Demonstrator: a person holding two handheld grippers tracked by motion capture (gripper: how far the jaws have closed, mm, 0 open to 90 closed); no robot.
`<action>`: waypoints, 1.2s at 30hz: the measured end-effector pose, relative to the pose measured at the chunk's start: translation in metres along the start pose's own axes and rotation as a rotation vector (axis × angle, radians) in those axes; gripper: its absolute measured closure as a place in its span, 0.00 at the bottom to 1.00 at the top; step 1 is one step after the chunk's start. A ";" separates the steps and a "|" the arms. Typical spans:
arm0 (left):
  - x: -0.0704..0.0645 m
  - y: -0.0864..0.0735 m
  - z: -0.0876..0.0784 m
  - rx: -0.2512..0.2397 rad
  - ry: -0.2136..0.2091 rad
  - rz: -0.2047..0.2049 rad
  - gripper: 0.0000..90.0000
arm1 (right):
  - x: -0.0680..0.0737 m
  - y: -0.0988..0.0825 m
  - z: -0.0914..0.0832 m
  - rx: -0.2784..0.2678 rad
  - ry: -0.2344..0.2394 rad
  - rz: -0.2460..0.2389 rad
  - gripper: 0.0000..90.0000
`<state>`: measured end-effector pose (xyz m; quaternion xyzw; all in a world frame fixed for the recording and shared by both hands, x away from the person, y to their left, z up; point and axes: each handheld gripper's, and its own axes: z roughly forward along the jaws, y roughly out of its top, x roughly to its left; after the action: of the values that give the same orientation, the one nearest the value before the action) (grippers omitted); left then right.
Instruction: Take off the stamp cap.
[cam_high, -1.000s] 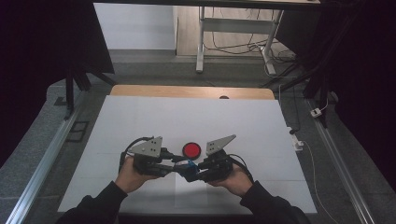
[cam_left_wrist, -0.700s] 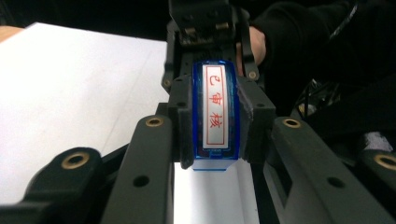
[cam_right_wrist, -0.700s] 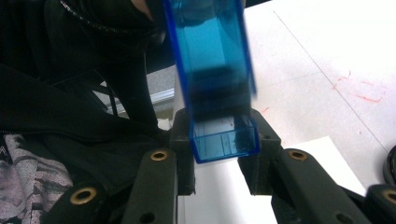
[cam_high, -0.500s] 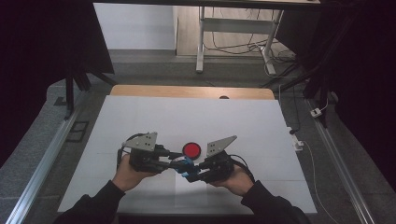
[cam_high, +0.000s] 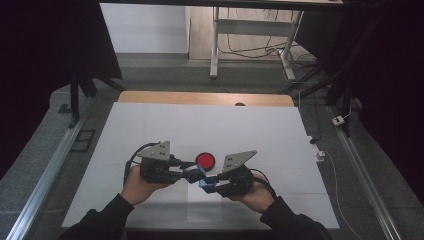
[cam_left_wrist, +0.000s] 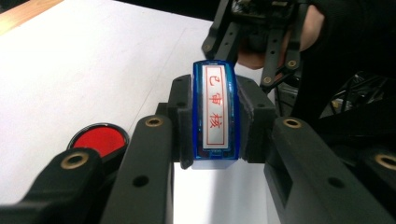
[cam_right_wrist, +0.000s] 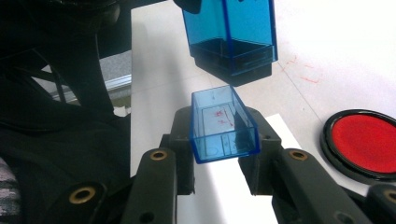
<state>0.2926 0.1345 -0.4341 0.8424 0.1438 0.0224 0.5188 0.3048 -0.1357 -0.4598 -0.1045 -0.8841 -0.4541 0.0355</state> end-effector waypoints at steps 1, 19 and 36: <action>0.000 0.000 0.000 0.003 0.004 -0.002 0.78 | 0.000 0.000 0.000 -0.002 -0.007 0.000 0.77; 0.002 -0.003 0.005 0.066 0.060 -0.020 0.78 | 0.007 -0.009 -0.018 -0.001 -0.129 -0.024 0.76; 0.005 -0.003 0.003 0.082 0.095 -0.078 0.78 | 0.013 -0.021 -0.045 -0.054 -0.260 0.010 0.76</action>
<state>0.2978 0.1342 -0.4388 0.8548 0.2016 0.0361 0.4768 0.2858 -0.1822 -0.4484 -0.1678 -0.8681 -0.4603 -0.0801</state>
